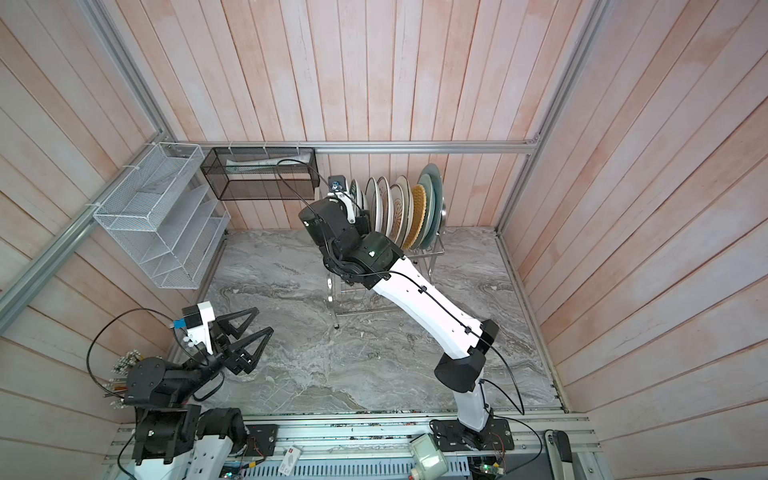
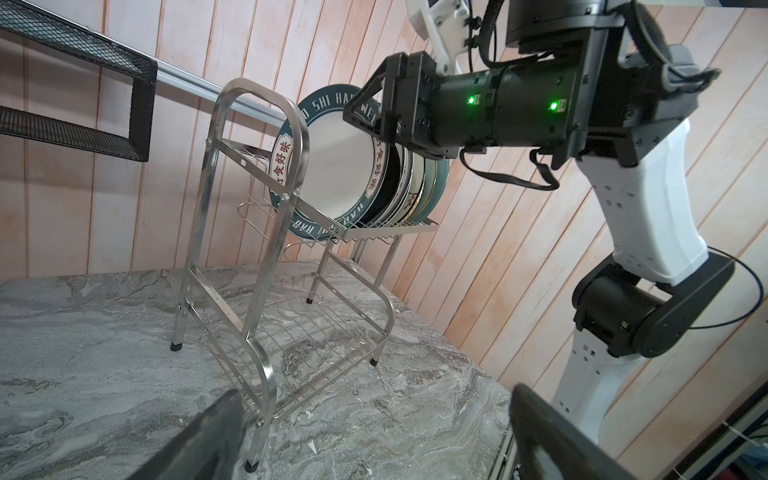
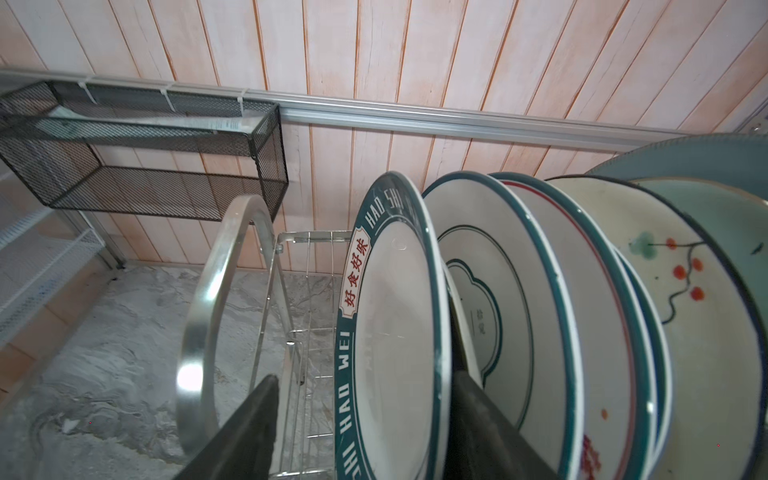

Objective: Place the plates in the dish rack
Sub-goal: 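Open the right gripper and pull it back away from the rack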

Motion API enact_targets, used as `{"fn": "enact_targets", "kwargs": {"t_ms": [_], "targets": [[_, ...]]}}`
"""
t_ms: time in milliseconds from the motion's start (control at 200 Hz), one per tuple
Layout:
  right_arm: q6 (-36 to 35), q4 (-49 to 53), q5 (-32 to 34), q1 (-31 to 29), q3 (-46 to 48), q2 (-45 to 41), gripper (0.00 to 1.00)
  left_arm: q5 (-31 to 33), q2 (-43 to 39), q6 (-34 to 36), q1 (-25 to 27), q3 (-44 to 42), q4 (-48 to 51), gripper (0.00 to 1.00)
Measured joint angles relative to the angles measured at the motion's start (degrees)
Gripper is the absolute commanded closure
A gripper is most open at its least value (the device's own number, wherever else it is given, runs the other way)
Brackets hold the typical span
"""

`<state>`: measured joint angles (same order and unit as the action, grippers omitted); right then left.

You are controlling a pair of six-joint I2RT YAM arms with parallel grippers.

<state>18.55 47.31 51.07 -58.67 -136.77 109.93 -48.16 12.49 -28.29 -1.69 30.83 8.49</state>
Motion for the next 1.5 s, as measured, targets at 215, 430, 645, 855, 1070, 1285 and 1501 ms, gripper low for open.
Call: {"fn": "enact_targets", "kwargs": {"t_ms": [215, 430, 645, 855, 1070, 1285, 1501], "targets": [[-2.08, -2.78, -2.82, -0.37, -1.36, -3.06, 0.02, 0.00, 0.02, 0.00, 0.00, 0.00, 0.00, 0.00], [-7.28, -6.82, -5.31, -1.22, 0.28, -8.09, 0.02, -0.04, 0.22, -0.02, 0.00, 0.00, -0.02, 0.00], [-15.54, -20.92, -9.11, 2.64, 24.13, -27.61, 0.02, -0.44, 0.22, -0.20, -0.02, -0.02, -0.37, 0.00], [-12.55, -26.40, -18.27, 24.44, 36.24, -40.41, 0.02, -0.87, 0.59, -0.42, -0.02, -0.07, -0.39, 0.00], [-3.93, -31.61, -32.81, 49.64, 53.99, -49.68, 0.02, -0.85, 1.31, -0.42, -0.02, -0.22, -0.39, 0.00], [4.50, -40.13, -43.93, 64.46, 76.32, -54.16, 0.02, 0.00, 2.71, -0.42, -0.02, -0.37, -0.37, 0.00], [6.95, -55.65, -49.13, 66.01, 99.71, -54.21, 0.02, 8.24, 8.48, -0.22, -0.02, -0.31, 1.95, 0.00]]}}
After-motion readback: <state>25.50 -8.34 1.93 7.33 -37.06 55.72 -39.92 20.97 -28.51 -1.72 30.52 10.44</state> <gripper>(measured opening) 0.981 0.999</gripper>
